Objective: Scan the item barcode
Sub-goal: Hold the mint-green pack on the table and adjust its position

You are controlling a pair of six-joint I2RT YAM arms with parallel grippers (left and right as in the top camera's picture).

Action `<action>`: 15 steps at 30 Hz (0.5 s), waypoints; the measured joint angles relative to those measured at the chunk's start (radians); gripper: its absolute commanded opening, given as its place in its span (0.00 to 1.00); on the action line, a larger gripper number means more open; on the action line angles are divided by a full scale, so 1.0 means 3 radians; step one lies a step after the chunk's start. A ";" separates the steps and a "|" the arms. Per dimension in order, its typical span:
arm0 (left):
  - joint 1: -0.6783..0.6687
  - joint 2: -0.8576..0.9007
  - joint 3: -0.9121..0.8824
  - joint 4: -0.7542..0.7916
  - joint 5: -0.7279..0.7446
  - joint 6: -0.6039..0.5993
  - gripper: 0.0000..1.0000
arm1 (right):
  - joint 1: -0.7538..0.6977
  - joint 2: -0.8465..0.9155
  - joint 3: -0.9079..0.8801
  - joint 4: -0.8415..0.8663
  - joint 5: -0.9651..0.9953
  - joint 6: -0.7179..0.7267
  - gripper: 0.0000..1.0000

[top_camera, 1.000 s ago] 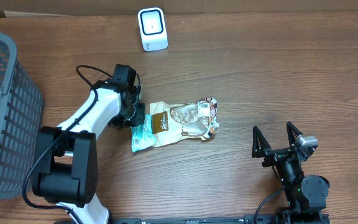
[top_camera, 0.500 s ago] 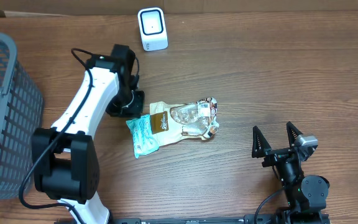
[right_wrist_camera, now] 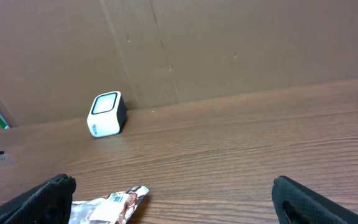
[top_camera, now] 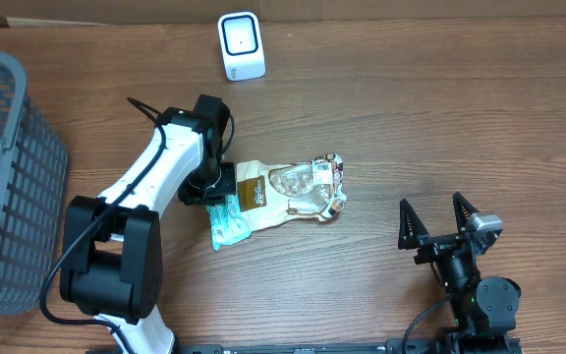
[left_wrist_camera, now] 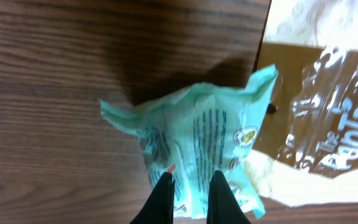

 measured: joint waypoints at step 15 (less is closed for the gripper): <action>-0.0058 -0.0231 -0.0711 0.0941 0.0027 -0.0313 0.04 | 0.0000 0.0000 0.0000 0.0000 -0.0001 0.0000 1.00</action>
